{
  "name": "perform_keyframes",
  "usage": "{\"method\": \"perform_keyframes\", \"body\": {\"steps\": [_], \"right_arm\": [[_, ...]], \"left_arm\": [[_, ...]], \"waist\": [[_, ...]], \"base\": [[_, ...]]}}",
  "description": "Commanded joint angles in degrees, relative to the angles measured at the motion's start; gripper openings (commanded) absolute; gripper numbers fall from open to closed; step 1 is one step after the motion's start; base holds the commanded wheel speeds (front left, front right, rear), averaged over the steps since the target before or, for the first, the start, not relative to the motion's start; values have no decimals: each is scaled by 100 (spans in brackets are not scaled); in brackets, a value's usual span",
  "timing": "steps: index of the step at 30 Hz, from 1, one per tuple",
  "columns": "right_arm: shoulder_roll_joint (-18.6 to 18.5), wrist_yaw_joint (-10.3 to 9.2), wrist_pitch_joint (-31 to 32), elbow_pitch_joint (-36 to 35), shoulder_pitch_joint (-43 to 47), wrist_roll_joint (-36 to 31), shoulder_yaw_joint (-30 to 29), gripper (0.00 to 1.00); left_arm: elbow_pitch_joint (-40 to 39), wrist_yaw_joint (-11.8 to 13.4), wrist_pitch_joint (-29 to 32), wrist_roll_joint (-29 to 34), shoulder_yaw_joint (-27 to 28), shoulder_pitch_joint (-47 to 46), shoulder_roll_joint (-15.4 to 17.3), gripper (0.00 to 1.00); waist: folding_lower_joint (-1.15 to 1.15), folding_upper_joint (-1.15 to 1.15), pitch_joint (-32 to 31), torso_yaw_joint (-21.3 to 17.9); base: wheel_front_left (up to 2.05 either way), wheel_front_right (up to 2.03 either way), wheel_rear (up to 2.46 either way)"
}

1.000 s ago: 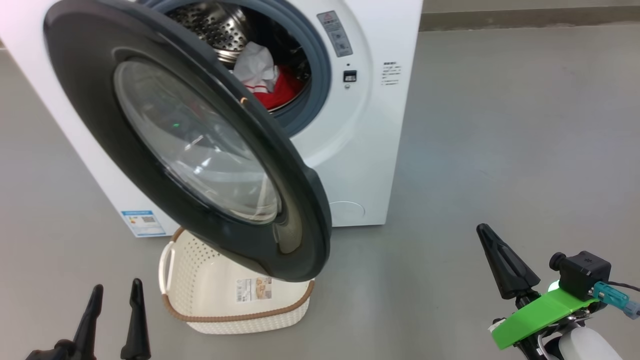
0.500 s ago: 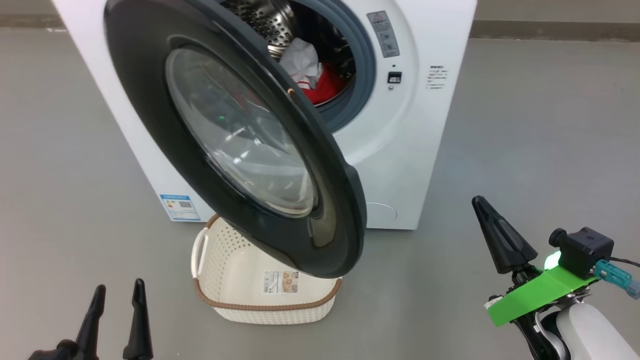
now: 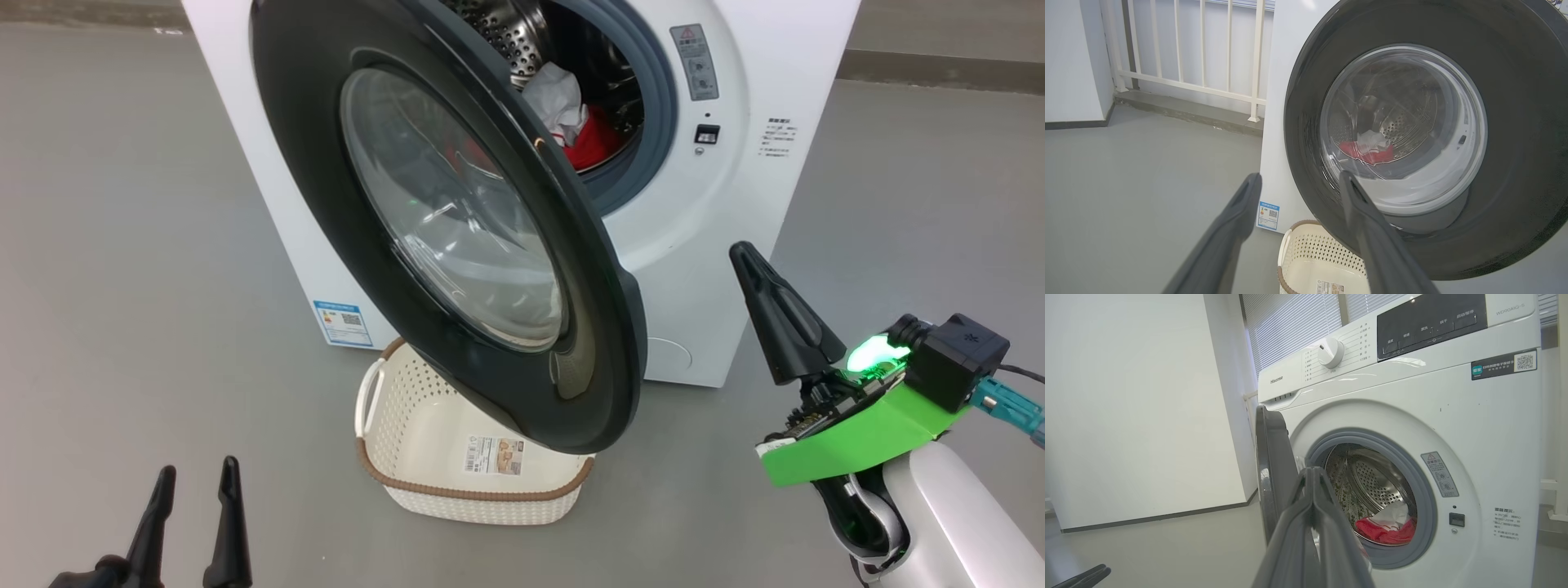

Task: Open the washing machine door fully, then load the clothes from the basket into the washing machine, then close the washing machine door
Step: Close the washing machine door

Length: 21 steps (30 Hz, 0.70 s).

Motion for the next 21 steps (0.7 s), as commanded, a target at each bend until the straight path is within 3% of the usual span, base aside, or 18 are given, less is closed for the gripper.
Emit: {"method": "perform_keyframes", "body": {"steps": [1,11,21], "right_arm": [[11,9,-27,-281,-197,57,159,0],[3,9,-27,-712,-218,-40,678,0],[-223,9,-27,-220,-252,-291,1253,0]], "left_arm": [[-107,-29,-70,-26,173,-113,100,100],[-105,-15,-70,-35,145,-89,132,100],[-114,3,-70,-69,93,-84,128,100]], "waist": [[0,0,-9,79],[0,0,-31,288],[0,0,44,529]], "base": [[0,0,0],[0,0,0],[0,0,0]]}}
